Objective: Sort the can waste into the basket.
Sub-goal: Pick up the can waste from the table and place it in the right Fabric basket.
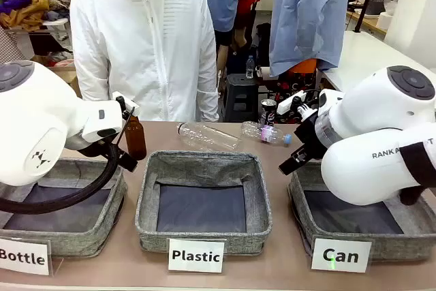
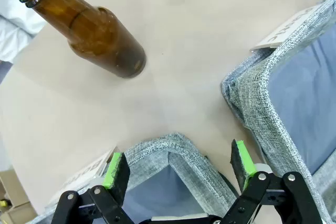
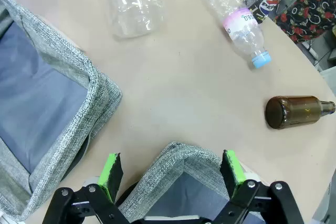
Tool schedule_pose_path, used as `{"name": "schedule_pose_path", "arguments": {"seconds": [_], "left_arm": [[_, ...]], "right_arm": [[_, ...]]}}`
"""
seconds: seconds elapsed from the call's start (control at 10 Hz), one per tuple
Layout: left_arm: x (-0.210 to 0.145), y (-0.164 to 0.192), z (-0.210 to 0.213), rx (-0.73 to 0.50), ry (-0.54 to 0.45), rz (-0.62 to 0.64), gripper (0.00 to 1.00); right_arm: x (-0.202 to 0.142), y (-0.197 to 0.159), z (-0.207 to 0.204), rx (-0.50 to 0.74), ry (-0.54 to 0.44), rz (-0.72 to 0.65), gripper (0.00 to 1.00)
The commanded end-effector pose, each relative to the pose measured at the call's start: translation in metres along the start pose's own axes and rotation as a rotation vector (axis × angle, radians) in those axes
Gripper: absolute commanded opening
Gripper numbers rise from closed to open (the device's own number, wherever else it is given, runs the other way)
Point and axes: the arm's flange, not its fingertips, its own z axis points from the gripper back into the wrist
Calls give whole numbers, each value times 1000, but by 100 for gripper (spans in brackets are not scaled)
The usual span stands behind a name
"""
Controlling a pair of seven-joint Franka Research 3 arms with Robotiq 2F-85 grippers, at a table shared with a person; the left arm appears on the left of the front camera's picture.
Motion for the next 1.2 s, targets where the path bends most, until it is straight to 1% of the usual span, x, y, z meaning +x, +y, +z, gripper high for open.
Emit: {"name": "schedule_pose_path", "arguments": {"seconds": [0.0,1.1], "left_arm": [[0,0,0,0,0,0,100],[0,0,0,0,0,0,100]], "right_arm": [[0,0,0,0,0,0,100],[0,0,0,0,0,0,100]]}}
